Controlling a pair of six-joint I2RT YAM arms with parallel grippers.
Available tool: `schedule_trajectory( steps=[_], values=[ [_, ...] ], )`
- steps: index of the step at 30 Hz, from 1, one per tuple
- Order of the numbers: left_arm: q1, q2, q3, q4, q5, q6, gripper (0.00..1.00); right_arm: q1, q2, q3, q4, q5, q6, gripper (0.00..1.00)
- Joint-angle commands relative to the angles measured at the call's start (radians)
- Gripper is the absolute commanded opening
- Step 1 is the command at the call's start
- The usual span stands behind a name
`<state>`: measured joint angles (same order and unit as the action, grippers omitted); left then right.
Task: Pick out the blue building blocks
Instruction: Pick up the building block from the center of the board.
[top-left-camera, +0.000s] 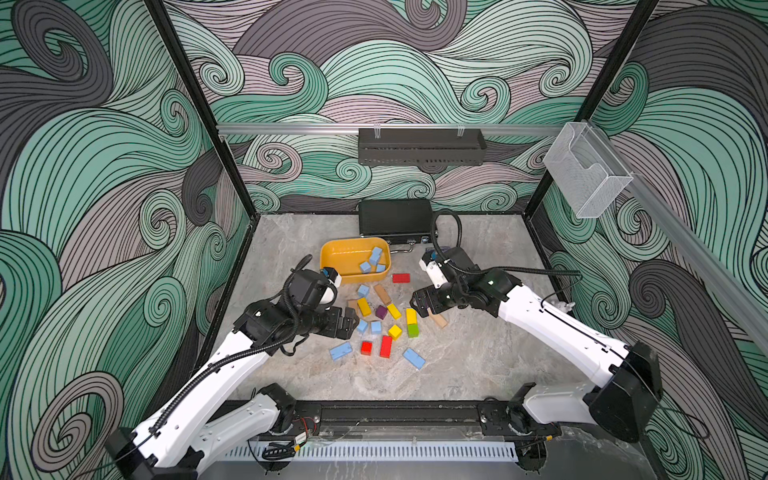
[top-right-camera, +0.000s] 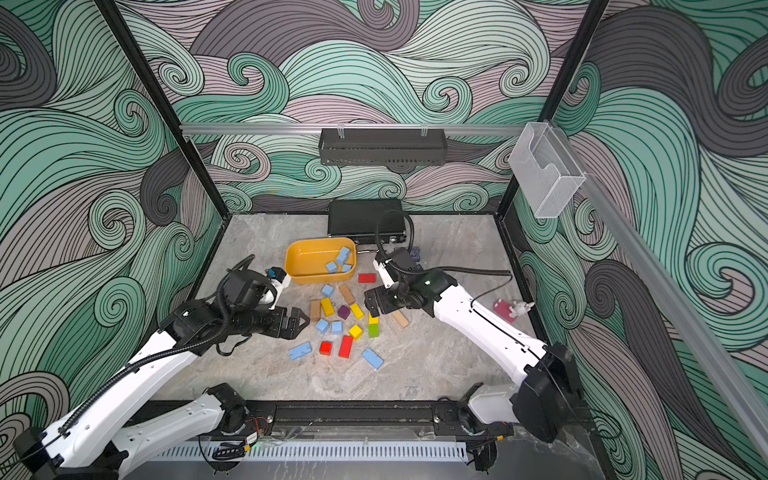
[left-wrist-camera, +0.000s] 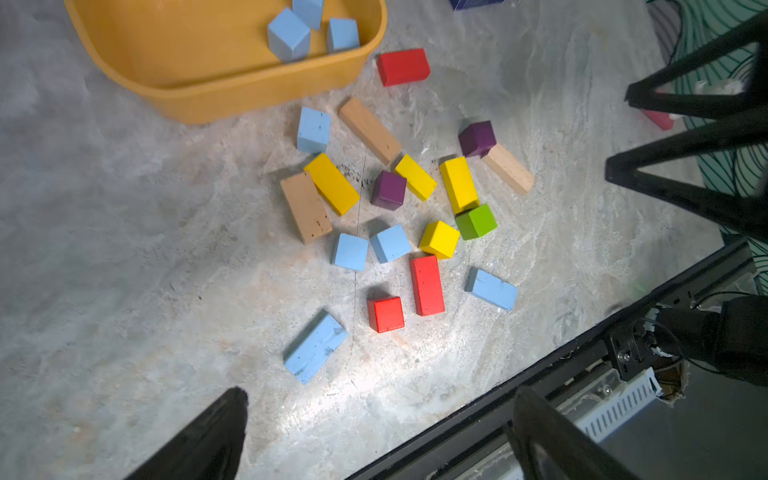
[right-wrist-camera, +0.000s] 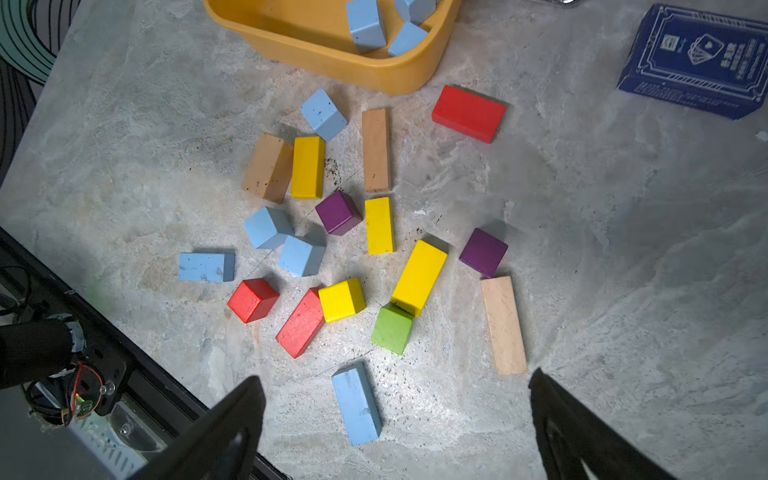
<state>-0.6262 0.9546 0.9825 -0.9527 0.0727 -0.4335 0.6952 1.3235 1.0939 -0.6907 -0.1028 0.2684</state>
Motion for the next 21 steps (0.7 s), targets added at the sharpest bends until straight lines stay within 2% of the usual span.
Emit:
schedule_trajectory(
  steps=[1,6,9,12,17,21],
  values=[
    [-0.036,0.062,-0.03,-0.06,-0.028,-0.174,0.99,-0.005,-0.042,-0.064,0.025,-0.046,0.058,0.99],
    [-0.076,0.137,-0.079,-0.082,-0.082,-0.371,0.98,-0.005,-0.086,-0.145,0.027,-0.064,0.083,0.99],
    [-0.103,0.114,-0.135,-0.059,-0.145,-0.518,0.99,-0.005,-0.103,-0.172,0.027,-0.056,0.087,0.99],
    [-0.105,0.089,-0.214,-0.001,-0.145,-0.647,0.99,-0.005,-0.106,-0.192,0.029,-0.05,0.088,0.99],
    [-0.106,0.092,-0.286,0.068,-0.141,-0.758,0.99,-0.005,-0.108,-0.231,0.055,-0.067,0.1,0.99],
    [-0.107,0.126,-0.295,0.102,-0.14,-0.773,0.99,-0.005,-0.112,-0.28,0.103,-0.085,0.117,0.99]
  ],
)
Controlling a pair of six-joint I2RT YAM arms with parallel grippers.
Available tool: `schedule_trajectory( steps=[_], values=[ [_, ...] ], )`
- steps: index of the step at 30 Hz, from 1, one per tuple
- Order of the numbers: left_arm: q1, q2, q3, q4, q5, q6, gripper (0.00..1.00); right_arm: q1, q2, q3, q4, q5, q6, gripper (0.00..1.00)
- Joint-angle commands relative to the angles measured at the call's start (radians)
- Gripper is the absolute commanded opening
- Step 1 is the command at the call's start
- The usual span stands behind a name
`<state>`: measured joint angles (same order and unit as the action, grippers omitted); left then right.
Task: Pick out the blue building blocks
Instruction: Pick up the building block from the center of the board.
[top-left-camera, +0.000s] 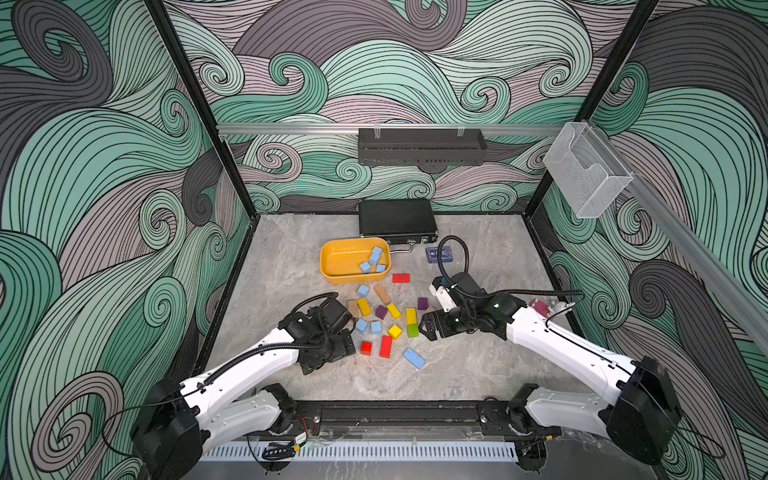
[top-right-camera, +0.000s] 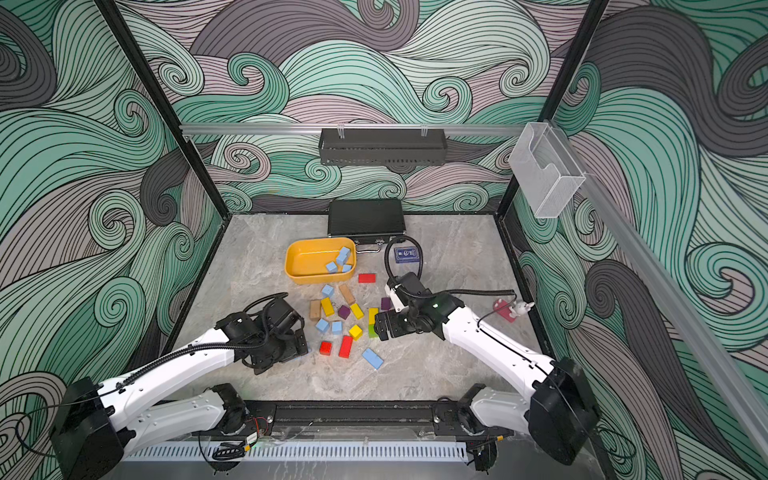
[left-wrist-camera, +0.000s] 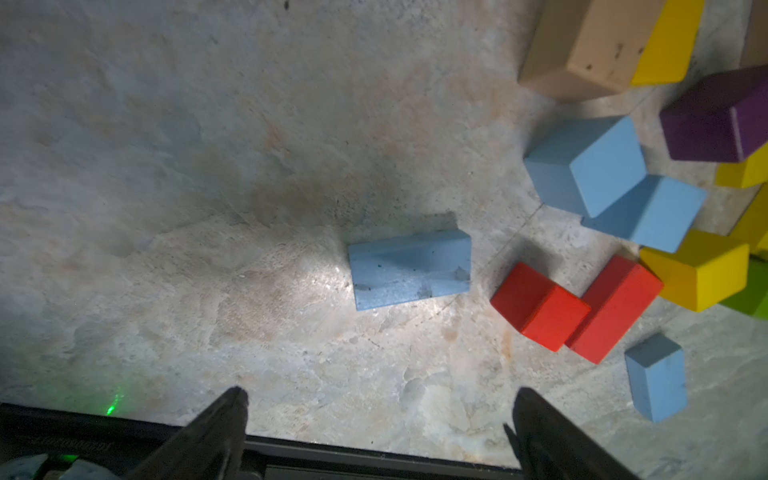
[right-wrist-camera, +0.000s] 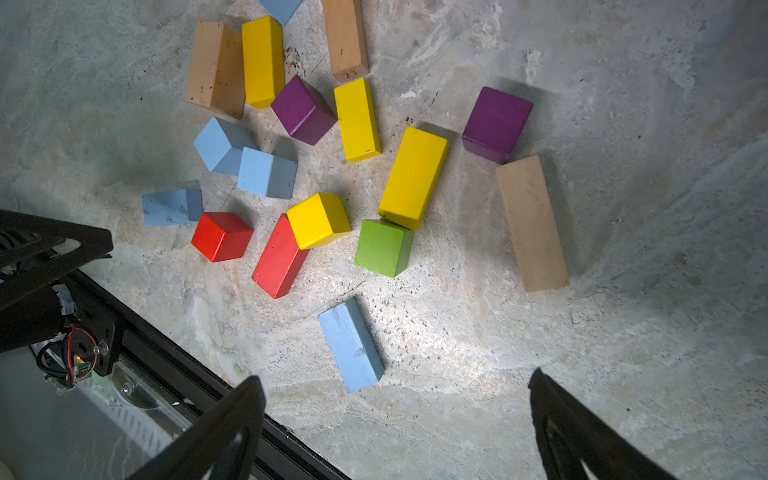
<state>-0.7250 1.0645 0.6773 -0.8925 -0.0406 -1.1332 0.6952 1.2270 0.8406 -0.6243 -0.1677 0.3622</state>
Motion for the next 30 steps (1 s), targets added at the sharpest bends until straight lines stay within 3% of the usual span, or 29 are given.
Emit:
schedule_trajectory(
  steps=[1,8,17,30],
  values=[
    [-0.007,0.026,0.008,0.046,-0.028,-0.081,0.98,-0.006,-0.016,-0.033,0.043,-0.03,0.026,0.99],
    [-0.006,0.134,0.01,0.123,0.007,-0.103,0.99,-0.005,-0.028,-0.095,0.123,-0.108,0.028,0.99],
    [-0.004,0.285,0.039,0.138,0.038,-0.047,0.95,-0.005,-0.046,-0.089,0.112,-0.067,0.016,0.99],
    [-0.001,0.389,0.053,0.142,-0.004,0.016,0.81,-0.006,-0.041,-0.086,0.122,-0.056,0.0,0.99]
  ],
)
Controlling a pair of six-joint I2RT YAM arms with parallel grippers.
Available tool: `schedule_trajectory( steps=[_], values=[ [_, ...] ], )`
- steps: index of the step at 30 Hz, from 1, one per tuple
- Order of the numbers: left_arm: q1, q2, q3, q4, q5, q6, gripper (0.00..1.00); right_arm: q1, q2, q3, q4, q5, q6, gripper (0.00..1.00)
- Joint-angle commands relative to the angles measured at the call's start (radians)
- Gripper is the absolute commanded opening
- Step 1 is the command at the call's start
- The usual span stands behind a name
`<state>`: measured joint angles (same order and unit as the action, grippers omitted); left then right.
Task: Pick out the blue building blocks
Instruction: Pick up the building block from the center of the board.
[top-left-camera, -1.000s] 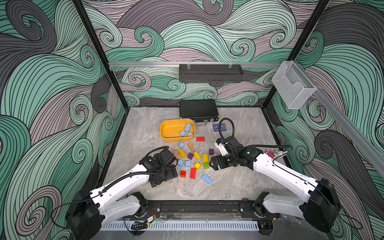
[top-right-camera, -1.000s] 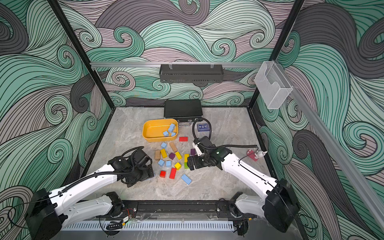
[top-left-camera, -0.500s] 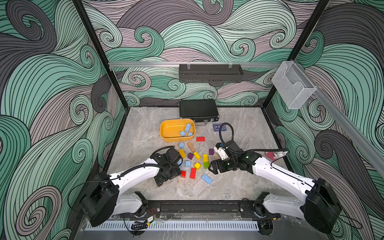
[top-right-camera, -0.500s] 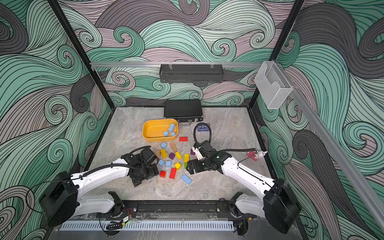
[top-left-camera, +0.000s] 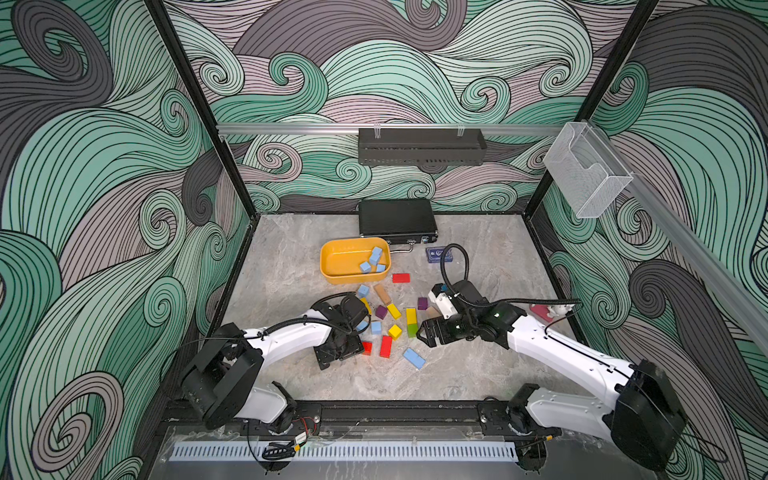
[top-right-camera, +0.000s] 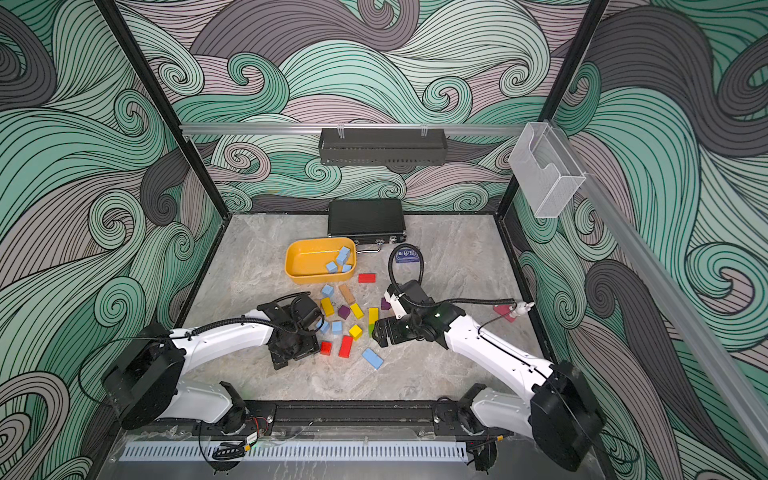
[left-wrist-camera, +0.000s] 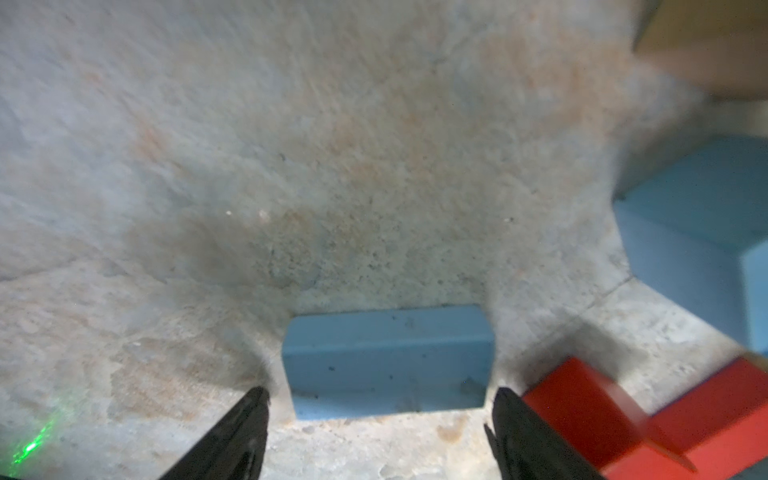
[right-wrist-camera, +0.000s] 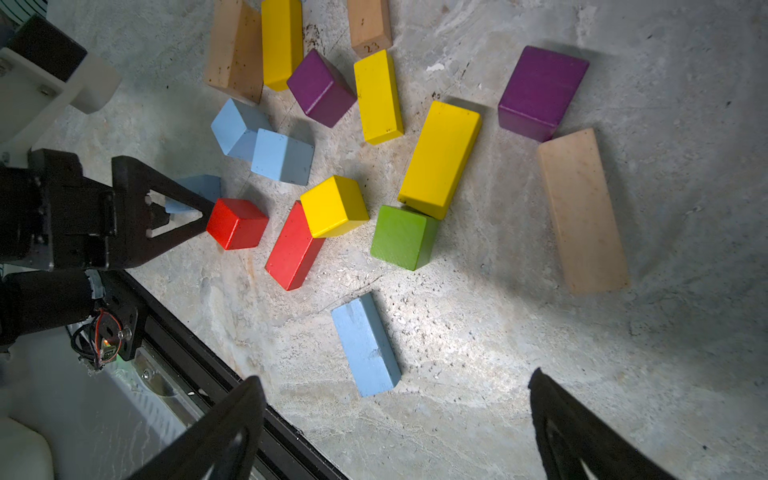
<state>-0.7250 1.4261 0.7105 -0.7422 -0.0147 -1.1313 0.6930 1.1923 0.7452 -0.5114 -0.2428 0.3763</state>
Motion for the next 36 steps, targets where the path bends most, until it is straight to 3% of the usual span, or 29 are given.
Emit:
schedule_trajectory(
  steps=[1,9,14,36],
  values=[
    [-0.001,0.032,0.018,-0.005,-0.032,0.013,0.8,-0.003,-0.007,0.012,0.004,0.027,-0.019,0.99],
    [-0.001,0.052,0.014,0.005,-0.059,0.023,0.76,-0.004,-0.003,0.013,0.006,0.038,-0.021,0.99],
    [0.003,0.075,0.011,0.02,-0.062,0.038,0.68,-0.004,-0.006,0.016,0.005,0.037,-0.021,0.99],
    [0.017,0.082,-0.002,0.019,-0.097,0.073,0.76,-0.004,0.005,0.019,0.016,0.039,-0.016,0.99]
  ],
)
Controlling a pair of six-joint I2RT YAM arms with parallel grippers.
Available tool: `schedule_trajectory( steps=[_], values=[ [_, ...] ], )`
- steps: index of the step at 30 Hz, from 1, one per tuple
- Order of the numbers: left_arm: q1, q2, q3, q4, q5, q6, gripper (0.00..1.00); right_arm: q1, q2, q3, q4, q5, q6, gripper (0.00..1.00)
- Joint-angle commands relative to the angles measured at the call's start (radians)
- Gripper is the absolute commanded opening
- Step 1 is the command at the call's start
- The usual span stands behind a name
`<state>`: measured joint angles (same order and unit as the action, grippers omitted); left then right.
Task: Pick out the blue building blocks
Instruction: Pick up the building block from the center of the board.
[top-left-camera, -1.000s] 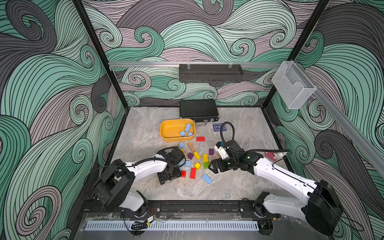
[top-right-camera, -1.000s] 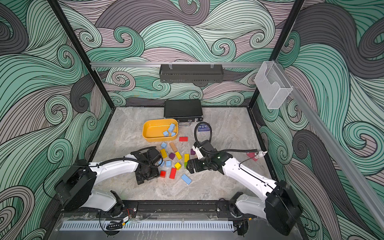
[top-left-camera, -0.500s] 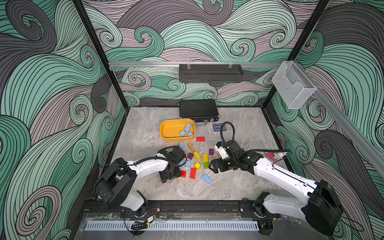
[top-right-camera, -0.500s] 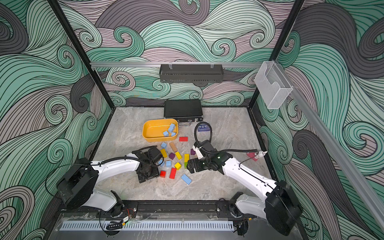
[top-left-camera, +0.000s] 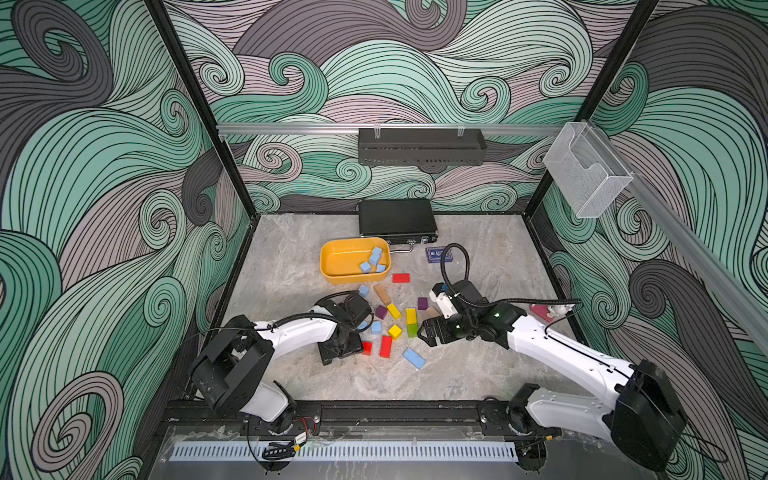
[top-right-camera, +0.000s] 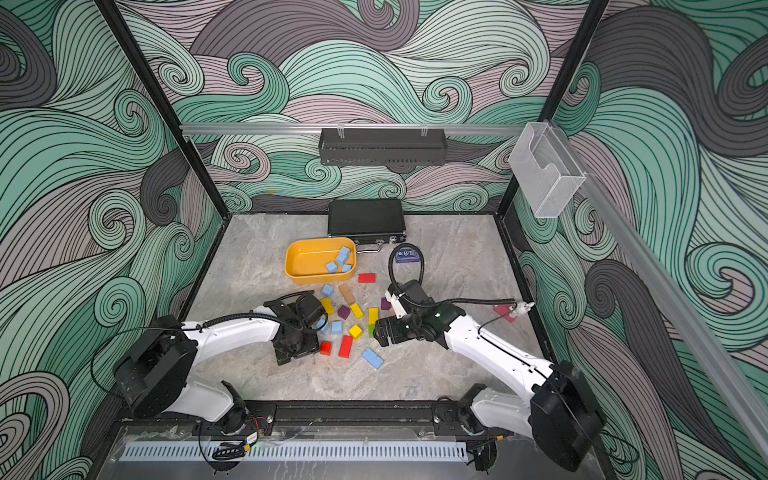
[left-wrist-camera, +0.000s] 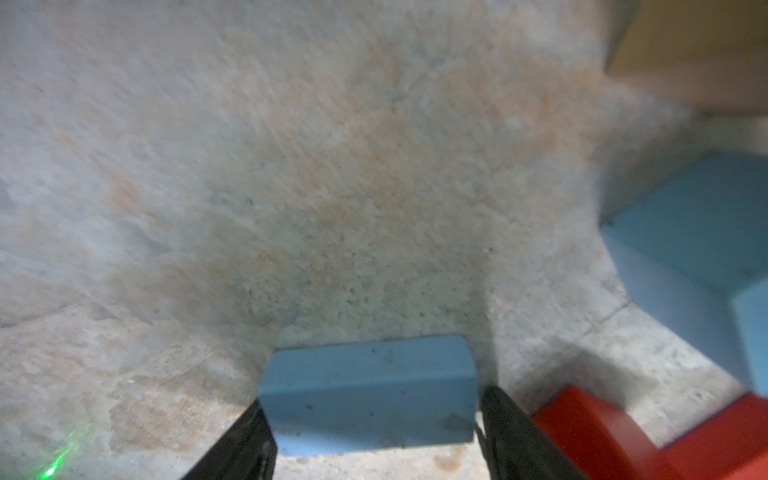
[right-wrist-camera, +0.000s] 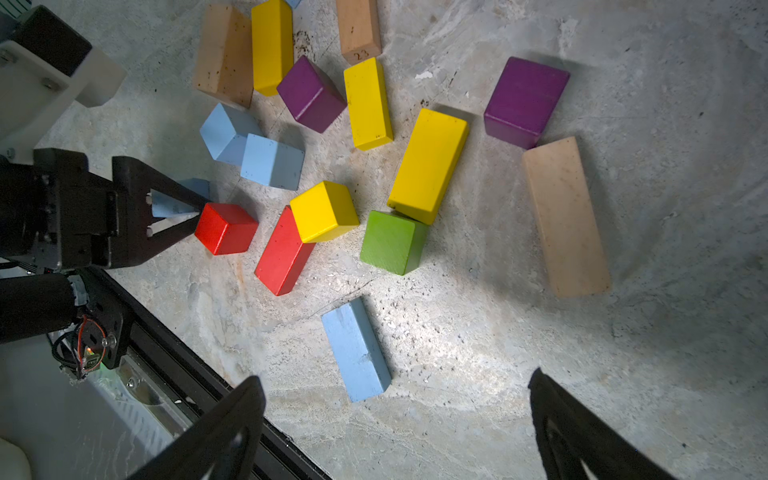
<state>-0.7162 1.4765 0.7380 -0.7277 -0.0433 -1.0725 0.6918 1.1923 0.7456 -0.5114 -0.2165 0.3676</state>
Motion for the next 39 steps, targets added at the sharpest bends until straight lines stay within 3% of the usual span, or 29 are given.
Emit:
schedule_trajectory(
  steps=[1,12,27,39],
  values=[
    [0.008,0.03,-0.026,-0.003,-0.077,0.019,0.77,-0.003,0.007,0.02,0.017,0.011,-0.008,0.99],
    [0.009,0.06,-0.019,-0.01,-0.089,0.033,0.74,-0.002,0.013,0.014,0.022,0.009,-0.011,0.99],
    [0.009,0.045,-0.02,-0.019,-0.103,0.023,0.56,-0.003,0.017,0.026,0.034,0.0,-0.016,0.99],
    [0.008,-0.111,0.02,-0.076,-0.205,0.089,0.26,-0.003,-0.003,0.076,0.045,-0.038,-0.031,0.99]
  ],
)
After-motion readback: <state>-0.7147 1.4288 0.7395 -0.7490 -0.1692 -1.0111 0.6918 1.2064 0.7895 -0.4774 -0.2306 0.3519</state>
